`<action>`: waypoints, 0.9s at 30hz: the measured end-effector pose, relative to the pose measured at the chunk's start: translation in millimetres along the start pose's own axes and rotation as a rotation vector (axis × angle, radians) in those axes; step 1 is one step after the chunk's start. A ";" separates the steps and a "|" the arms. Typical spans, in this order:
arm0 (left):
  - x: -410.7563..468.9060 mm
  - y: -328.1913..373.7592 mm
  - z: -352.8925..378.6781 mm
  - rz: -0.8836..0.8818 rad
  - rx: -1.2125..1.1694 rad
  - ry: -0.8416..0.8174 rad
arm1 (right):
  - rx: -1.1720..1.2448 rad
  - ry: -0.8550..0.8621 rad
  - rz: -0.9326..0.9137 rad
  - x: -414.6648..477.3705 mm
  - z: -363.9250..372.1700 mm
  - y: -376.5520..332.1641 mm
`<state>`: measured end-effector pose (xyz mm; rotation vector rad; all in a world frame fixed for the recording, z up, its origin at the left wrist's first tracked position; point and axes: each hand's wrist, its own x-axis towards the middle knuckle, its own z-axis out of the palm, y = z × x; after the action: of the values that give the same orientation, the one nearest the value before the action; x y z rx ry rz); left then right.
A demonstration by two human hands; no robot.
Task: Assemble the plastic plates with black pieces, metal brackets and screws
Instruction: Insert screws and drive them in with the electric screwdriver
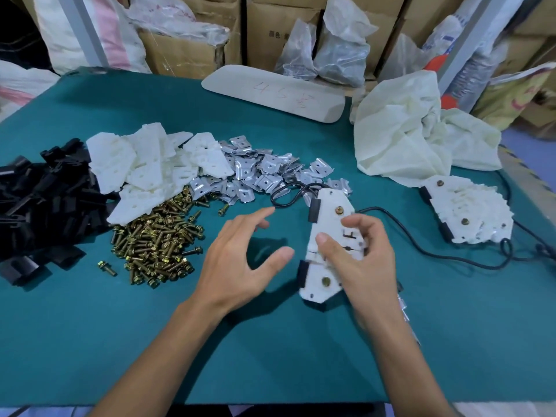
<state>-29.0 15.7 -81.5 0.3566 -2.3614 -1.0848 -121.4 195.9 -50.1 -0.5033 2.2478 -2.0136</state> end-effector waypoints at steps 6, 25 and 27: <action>1.7 -6.5 4.0 -0.029 -0.010 0.006 | -0.105 0.223 -0.076 49.7 -73.9 -19.0; 3.1 -8.0 4.5 -0.094 -0.041 -0.008 | -1.211 0.197 0.059 143.2 -146.4 29.3; 3.2 -7.9 3.7 -0.090 -0.026 -0.014 | -1.130 0.238 -0.006 133.0 -138.8 23.6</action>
<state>-33.6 11.5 -88.5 0.4513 -2.3610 -1.1622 -289.6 290.7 -34.2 -0.3025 3.3486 -0.6129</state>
